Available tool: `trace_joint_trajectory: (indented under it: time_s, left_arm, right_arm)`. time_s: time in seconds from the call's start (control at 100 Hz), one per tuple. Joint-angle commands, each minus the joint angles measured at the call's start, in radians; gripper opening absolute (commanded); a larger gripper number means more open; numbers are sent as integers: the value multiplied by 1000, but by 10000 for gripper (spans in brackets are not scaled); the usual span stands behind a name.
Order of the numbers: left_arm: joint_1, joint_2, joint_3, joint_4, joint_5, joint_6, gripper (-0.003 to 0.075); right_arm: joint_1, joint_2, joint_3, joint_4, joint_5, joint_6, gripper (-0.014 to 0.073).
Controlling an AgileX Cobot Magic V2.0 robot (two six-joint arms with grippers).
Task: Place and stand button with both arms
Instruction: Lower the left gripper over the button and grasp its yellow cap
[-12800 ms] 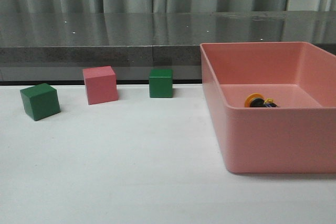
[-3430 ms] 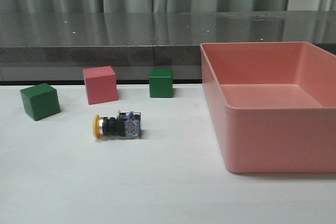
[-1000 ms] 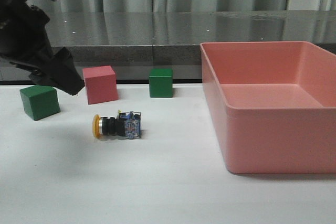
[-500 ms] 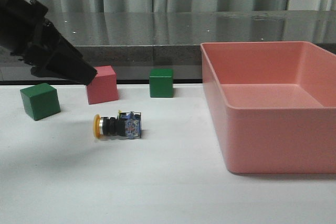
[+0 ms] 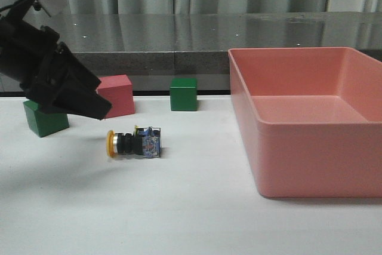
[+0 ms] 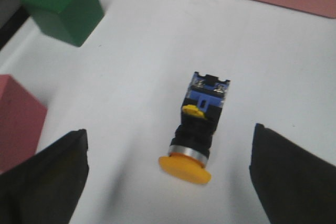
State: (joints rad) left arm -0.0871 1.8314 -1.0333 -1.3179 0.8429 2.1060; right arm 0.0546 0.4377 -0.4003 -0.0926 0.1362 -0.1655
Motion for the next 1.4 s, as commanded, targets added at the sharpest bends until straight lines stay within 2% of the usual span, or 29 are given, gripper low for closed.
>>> trace_joint_trajectory:
  time_s: [0.0,0.15,0.26,0.41,0.86,0.93,1.01,1.11,1.19,1.39]
  left_arm:
    - [-4,-5,-26,-112,100,116,599]
    - [-4,53,-26,-197,107,190,599]
    - [-4,84,-26,-203,115,234,599]
    - [-4,124,-26,-203,153,252,599]
    - [-4,231,-26,-233,153,287,582]
    - [-4,246,-26,-235,153,287,522]
    - [-4,246,-26,-235,156,287,391]
    - [1,246,-26,-233,190,287,179]
    - [3,246,-26,-216,212,287,-23]
    - [3,205,-26,-172,212,231,-19]
  right_arm:
    - [-9,0,-25,-1,-75,0,-109]
    - [-9,0,-25,-1,-75,0,-109]
    - [-9,0,-25,-1,-75,0,-109]
    - [-9,0,-25,-1,-75,0,-109]
    - [-9,0,-25,-1,-75,0,-109]
    - [-9,0,-25,-1,-75,0,-109]
    - [-9,0,-25,-1,-75,0,-109]
    - [-9,0,-25,-1,-75,0,-109]
    - [-9,0,-25,-1,-75,0,-109]
    - [-9,0,-25,-1,-75,0,-109]
